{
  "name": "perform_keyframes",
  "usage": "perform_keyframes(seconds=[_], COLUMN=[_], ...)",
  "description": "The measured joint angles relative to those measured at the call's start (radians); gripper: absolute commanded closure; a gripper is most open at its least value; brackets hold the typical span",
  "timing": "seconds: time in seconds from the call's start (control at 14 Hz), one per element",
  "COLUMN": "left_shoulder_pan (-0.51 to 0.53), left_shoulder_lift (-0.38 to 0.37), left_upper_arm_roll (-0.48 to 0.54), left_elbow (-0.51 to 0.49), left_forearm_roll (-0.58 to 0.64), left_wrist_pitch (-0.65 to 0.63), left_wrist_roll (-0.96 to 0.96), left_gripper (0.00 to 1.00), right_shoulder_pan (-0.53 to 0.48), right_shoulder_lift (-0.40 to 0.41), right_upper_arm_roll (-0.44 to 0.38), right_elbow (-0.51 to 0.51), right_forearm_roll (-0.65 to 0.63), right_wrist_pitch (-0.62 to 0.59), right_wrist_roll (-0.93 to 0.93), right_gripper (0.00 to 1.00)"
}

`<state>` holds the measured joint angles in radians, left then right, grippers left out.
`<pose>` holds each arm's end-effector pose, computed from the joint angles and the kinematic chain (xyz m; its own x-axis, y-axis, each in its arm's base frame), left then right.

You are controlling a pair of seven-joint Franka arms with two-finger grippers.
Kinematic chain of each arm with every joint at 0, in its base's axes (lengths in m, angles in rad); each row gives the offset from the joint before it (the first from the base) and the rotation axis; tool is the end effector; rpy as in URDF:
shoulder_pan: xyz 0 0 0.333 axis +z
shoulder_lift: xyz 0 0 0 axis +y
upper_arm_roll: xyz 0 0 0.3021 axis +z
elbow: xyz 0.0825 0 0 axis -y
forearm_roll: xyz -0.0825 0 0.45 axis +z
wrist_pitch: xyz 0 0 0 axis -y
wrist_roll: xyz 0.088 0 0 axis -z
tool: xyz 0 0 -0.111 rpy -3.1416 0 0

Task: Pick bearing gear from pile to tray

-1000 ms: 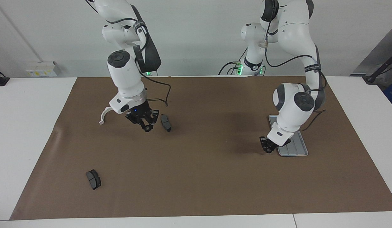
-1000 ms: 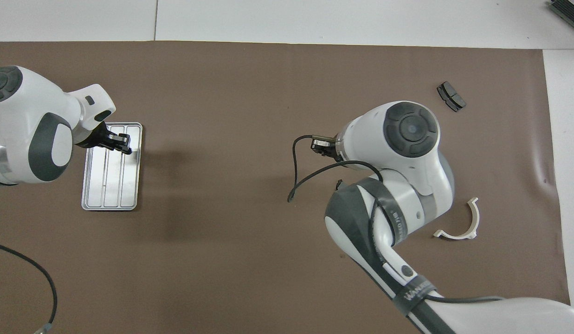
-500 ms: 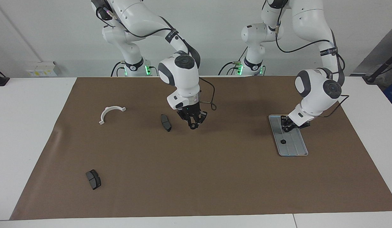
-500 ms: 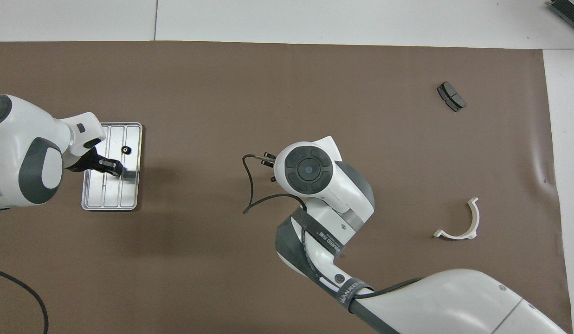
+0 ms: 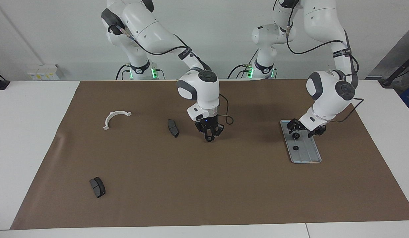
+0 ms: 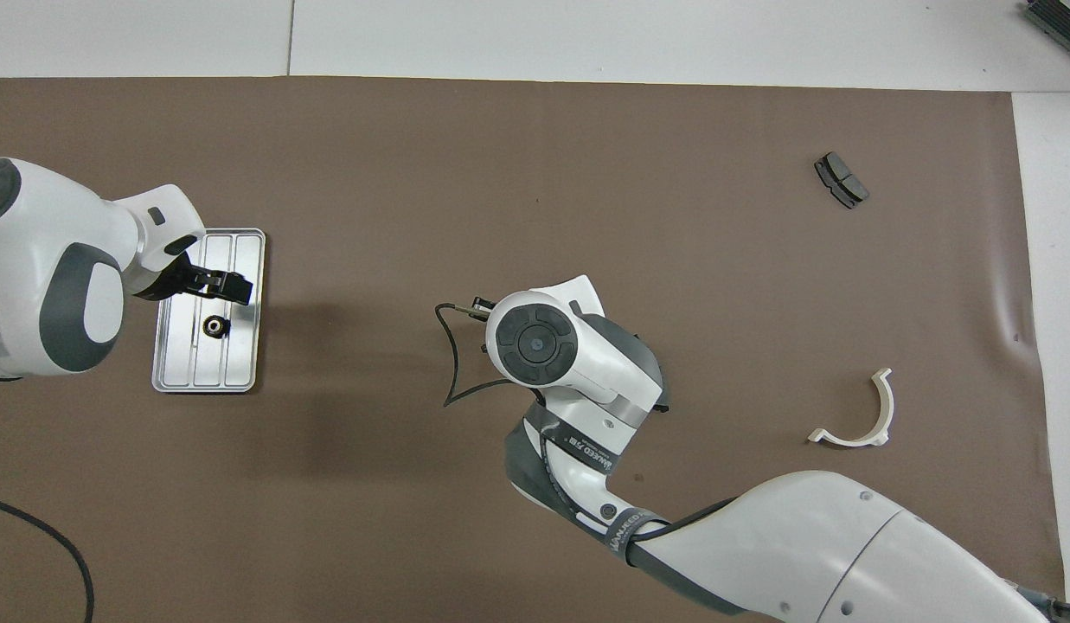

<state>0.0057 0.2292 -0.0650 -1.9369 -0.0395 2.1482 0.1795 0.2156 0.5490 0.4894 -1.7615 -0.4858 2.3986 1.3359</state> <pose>0.6527 -0.0397 0.3122 0.9768 -0.2139 -0.0093 -0.2132 -0.9757 0.0499 0.5662 0.4454 0.2436 0.9118 -0.3754 0.1664 -0.3587 -0.9254 -0.1223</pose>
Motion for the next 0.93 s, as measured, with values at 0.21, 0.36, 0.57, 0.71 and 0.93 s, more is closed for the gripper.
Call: perform_keyframes(seconds=[0.21,0.36,0.57,0.71,0.93], left_shoulder_pan=[-0.103,-0.155,-0.223,-0.285,-0.413], left_shoulder_lift=[0.002,0.008,0.029,0.071,0.166], left_upper_arm_roll=[-0.005,-0.006,-0.007,-0.007,-0.006], left_elbow=[0.037,0.056,0.088,0.153,0.236], left_forearm_roll=[-0.001,-0.001,-0.027,-0.029,-0.027], left_wrist_pitch=[0.015,0.036,0.096,0.092,0.09], left_wrist_roll=[-0.187,-0.274,-0.393,-0.484,-0.594], left_gripper=[0.0,0.0,0.0,0.0,0.0], right_shoulder_pan=[0.002,0.001,-0.024,-0.052,-0.072], right_shoulder_lift=[0.005,0.005,-0.024,-0.085,-0.184], right_upper_arm_roll=[0.001,0.001,-0.005,-0.03,-0.127], right_elbow=[0.0,0.001,0.017,0.026,0.028], right_forearm_roll=[-0.003,-0.011,-0.036,-0.037,-0.014], right_wrist_pitch=[0.004,0.004,-0.015,-0.061,-0.119], right_wrist_roll=[0.003,0.004,-0.012,-0.102,-0.305], right_gripper=[0.0,0.0,0.0,0.0,0.0])
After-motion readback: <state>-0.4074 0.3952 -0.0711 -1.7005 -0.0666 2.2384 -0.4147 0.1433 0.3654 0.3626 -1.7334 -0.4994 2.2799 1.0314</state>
